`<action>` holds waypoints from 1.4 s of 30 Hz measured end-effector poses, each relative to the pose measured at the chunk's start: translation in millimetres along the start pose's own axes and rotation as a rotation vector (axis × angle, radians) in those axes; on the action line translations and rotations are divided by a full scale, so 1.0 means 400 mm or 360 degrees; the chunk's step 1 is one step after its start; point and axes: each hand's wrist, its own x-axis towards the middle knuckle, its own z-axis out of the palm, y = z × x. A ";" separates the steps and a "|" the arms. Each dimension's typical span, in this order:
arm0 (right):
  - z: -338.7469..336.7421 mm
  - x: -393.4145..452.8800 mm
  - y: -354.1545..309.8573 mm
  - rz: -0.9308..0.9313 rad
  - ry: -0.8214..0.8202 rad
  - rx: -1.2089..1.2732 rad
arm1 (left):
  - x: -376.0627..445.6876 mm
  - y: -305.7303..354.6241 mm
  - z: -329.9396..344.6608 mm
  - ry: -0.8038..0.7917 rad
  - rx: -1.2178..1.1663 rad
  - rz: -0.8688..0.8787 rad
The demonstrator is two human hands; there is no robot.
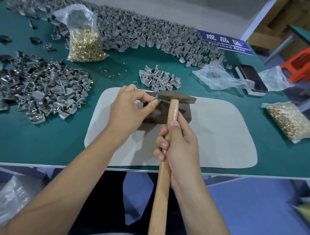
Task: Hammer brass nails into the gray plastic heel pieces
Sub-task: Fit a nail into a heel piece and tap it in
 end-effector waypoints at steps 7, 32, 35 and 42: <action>-0.001 0.006 0.003 -0.0024 -0.0018 -0.0016 | 0.001 0.004 -0.001 0.0002 0.0020 -0.0014; -0.190 0.247 -0.073 -0.0565 0.0267 -0.2170 | -0.003 -0.004 -0.003 -0.0020 -0.0013 -0.0059; -0.186 0.244 -0.077 -0.0562 0.0291 -0.2389 | -0.003 -0.004 -0.001 -0.0015 -0.0014 -0.0058; -0.115 0.234 -0.117 -0.1074 0.0178 -0.1809 | -0.004 -0.002 -0.001 -0.0008 -0.0052 -0.0060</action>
